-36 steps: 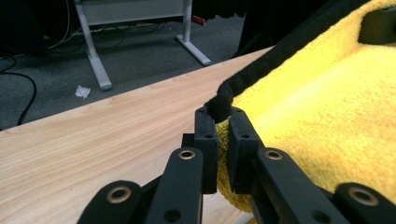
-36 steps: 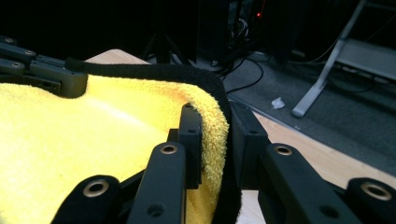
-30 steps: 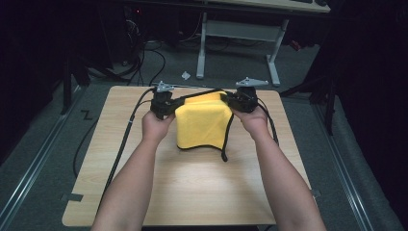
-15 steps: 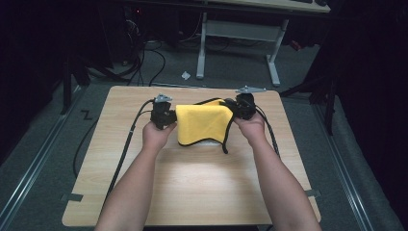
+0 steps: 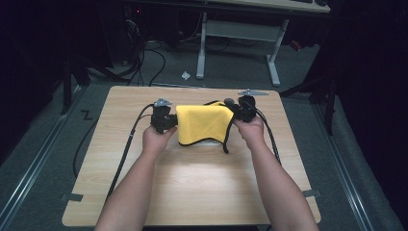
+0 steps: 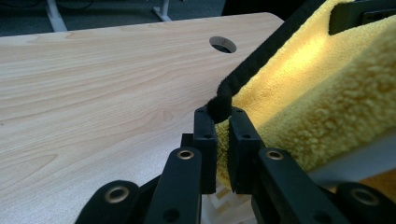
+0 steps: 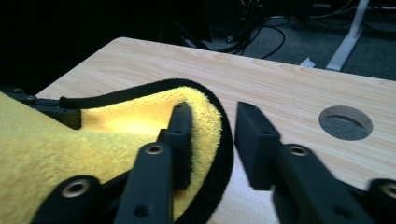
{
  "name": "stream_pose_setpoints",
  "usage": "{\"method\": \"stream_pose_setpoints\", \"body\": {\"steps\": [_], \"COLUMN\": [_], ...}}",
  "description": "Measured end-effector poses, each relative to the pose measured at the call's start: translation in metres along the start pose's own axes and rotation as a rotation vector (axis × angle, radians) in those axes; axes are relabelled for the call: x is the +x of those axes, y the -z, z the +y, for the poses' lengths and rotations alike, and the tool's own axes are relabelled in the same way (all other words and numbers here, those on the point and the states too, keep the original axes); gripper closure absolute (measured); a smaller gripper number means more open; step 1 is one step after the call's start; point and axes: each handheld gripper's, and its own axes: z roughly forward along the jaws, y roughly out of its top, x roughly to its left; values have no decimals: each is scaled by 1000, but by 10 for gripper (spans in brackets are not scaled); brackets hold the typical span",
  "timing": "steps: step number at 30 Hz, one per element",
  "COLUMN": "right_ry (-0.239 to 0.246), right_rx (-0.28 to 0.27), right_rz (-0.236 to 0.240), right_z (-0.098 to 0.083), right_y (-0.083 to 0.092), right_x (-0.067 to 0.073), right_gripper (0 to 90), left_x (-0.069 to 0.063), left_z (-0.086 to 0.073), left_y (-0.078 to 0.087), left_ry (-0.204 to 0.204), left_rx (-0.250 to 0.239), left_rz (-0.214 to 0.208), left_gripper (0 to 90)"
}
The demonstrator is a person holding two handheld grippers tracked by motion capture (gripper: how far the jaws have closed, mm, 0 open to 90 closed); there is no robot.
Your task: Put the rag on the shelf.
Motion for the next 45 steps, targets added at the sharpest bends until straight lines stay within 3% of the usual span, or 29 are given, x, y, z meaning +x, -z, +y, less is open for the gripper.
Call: {"method": "stream_pose_setpoints", "body": {"steps": [6,10,14,17,21,28,36,45], "right_ry": [4,-5,6,12,10,23,35,120], "right_rx": [-18,-58,-68,-64,-60,-60,-79,-92], "right_rz": [-67,-89,-114,-131,-142,-161,-173,-224], "right_z": [4,10,13,12,9,4,-5,-22], "right_y": [6,17,26,30,32,36,47,68], "right_x": [-6,-13,-16,-18,-20,-22,-18,-7], "right_gripper": [495,482,480,478,477,476,481,479], "left_x": [-1,0,3,6,15,23,25,27], "left_z": [1,2,3,3,0,-4,-10,-30], "left_y": [2,3,6,11,19,32,46,71], "left_ry": [5,15,20,15,44,32,15,30], "left_rx": [3,12,13,10,-12,-16,-24,-41], "left_rz": [8,16,62,105,138,193,214,213], "left_gripper": [800,769,597,534,482,463,468,474]}}
